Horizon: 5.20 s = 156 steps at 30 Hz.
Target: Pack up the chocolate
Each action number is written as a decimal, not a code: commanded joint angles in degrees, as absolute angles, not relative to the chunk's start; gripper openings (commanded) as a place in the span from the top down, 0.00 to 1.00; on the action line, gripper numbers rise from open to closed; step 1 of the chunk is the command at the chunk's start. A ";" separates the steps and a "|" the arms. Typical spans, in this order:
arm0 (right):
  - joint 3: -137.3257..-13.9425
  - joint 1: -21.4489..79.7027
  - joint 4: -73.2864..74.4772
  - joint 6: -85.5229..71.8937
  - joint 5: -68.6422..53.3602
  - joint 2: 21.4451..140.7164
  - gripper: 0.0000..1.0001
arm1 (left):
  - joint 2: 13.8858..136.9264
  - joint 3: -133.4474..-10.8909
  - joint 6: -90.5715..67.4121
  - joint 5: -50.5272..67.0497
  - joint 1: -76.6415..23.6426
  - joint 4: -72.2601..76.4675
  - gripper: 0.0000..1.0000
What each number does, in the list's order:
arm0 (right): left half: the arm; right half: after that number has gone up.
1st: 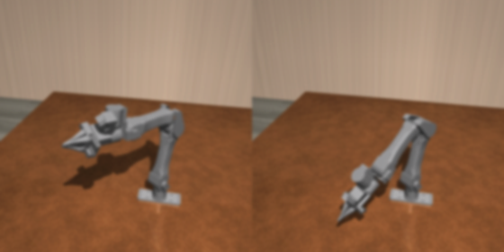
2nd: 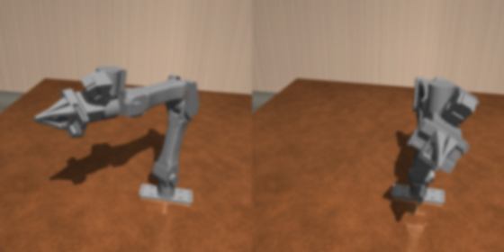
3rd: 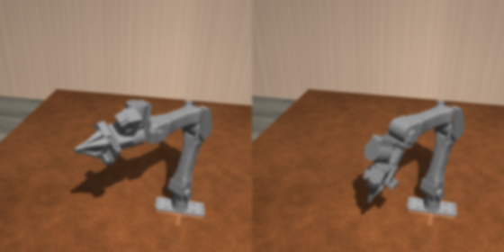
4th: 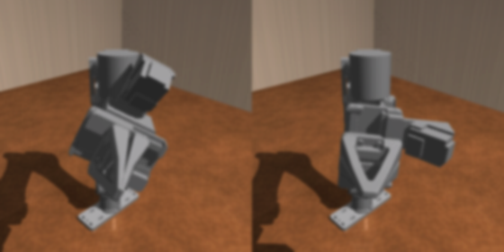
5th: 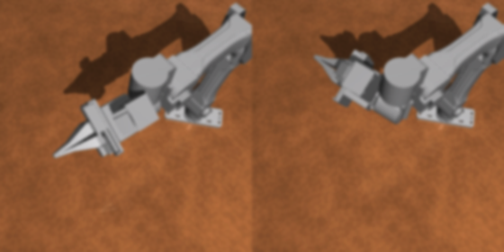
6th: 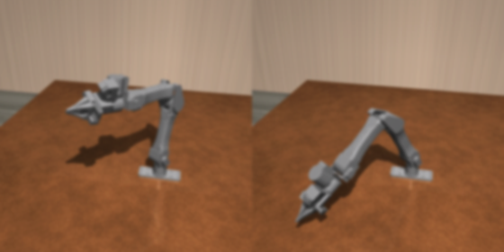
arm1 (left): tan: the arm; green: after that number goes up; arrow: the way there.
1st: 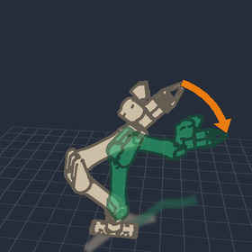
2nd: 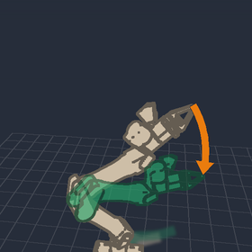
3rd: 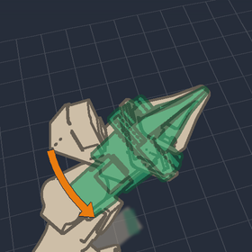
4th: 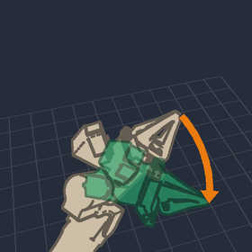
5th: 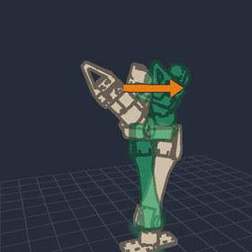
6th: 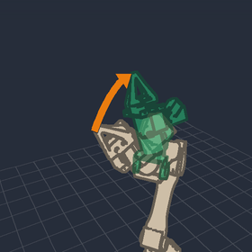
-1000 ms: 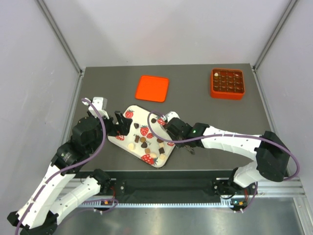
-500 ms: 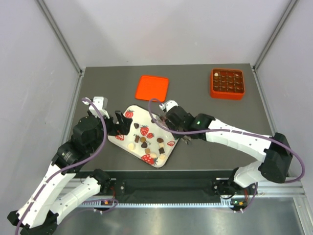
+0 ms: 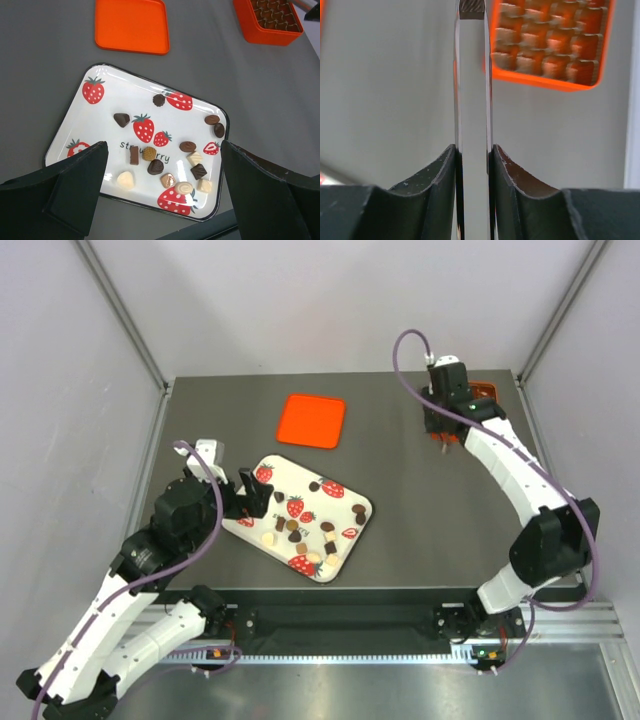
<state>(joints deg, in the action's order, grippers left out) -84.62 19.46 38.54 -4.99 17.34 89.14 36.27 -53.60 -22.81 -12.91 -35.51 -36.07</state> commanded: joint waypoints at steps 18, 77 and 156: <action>-105.64 2.46 35.16 -2.20 15.74 112.76 0.70 | 37.35 -51.50 -22.06 -13.45 -35.42 -32.52 0.01; -65.31 56.95 21.27 -10.63 19.34 88.85 0.58 | 33.31 -55.20 -26.63 -15.64 -35.42 -37.18 0.01; -100.37 0.44 32.34 -5.80 14.33 111.61 0.71 | 39.28 -49.66 -27.69 -12.30 -35.33 -31.99 0.01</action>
<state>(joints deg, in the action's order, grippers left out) -96.97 1.15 32.58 -6.48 15.44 110.59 38.57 -49.41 -27.79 -12.25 -35.51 -35.90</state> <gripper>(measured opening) 0.313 0.989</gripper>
